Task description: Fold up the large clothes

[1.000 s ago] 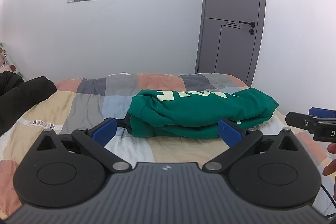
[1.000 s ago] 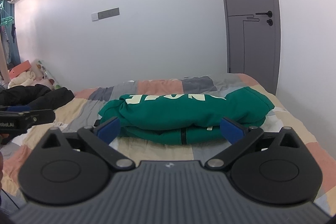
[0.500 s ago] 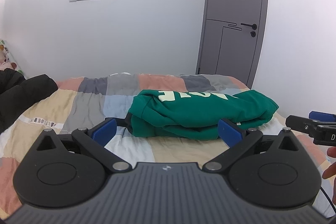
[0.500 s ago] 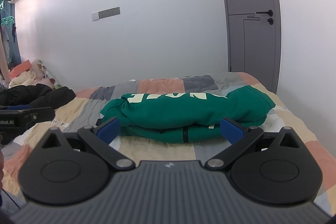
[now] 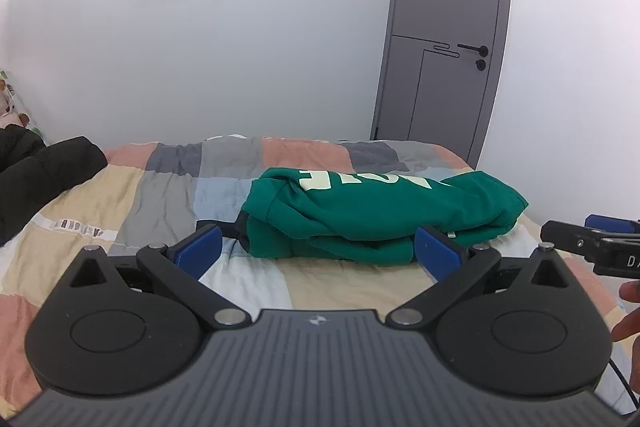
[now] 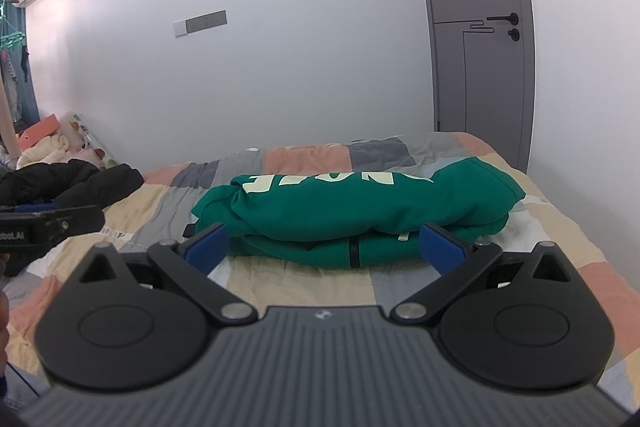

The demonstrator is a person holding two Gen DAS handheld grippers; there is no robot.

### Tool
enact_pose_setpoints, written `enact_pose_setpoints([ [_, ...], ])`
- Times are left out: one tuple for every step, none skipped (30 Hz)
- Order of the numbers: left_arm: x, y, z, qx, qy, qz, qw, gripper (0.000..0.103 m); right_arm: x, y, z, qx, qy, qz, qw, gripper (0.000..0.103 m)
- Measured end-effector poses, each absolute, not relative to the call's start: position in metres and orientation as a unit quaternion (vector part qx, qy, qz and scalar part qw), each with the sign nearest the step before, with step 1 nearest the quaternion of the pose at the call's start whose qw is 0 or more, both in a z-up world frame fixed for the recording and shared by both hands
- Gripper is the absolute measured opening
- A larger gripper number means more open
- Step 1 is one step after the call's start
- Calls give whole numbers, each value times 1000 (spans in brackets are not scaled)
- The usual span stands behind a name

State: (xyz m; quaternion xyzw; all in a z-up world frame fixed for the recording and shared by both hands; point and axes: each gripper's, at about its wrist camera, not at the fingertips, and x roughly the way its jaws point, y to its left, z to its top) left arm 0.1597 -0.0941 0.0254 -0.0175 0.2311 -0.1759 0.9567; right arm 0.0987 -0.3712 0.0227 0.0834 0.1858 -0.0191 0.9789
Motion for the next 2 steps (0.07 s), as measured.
enact_pose_setpoints([
  [159, -94, 26, -17, 231, -177, 957, 103, 99, -372, 23, 85, 186, -19, 979, 103],
  [159, -95, 26, -18, 232, -177, 956, 103, 99, -373, 23, 86, 187, -18, 978, 103],
])
